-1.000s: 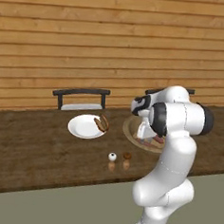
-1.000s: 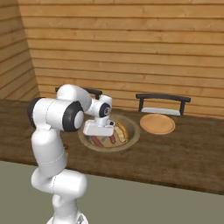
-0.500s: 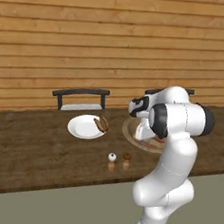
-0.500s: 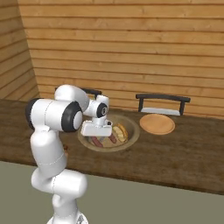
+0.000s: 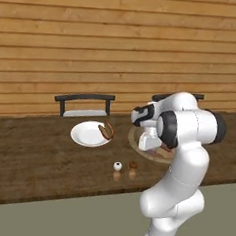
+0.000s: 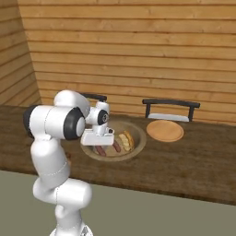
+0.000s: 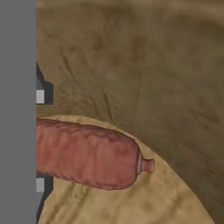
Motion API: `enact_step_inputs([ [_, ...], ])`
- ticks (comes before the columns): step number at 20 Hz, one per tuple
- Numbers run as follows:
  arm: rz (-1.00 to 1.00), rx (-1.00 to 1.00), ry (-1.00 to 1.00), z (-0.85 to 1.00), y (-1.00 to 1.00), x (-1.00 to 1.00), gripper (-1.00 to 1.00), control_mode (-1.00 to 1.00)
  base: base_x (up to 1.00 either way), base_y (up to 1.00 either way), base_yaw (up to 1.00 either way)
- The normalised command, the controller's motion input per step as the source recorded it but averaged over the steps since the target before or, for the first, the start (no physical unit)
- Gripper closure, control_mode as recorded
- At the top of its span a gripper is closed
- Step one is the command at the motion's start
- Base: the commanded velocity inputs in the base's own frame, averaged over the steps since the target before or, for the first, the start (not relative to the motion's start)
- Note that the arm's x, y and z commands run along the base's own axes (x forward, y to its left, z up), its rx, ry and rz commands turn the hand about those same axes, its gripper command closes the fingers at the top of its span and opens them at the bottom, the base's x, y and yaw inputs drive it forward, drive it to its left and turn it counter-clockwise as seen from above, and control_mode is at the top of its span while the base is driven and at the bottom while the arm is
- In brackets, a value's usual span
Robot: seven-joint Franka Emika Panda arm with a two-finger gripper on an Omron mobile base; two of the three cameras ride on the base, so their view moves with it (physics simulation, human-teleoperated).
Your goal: Place one bun and one sausage from the bowl on each plate.
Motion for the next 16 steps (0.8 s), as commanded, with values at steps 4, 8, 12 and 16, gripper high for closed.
enact_step_inputs([
  [4, 0.00, 0.19, -0.05, -0.20, 0.18, -0.89, 1.00, -1.00, 0.00, 0.00, 0.00],
  [8, 0.00, 0.22, -0.01, 0.57, 0.00, -0.21, 1.00, -1.00, 0.00, 0.00, 0.00],
  [12, 0.00, 0.10, -0.04, 0.91, 0.12, -0.03, 1.00, -1.00, 0.00, 0.00, 0.00],
  [16, 0.03, 0.00, -0.27, 1.00, 0.69, -0.13, 1.00, -1.00, 0.00, 0.00, 0.00],
])
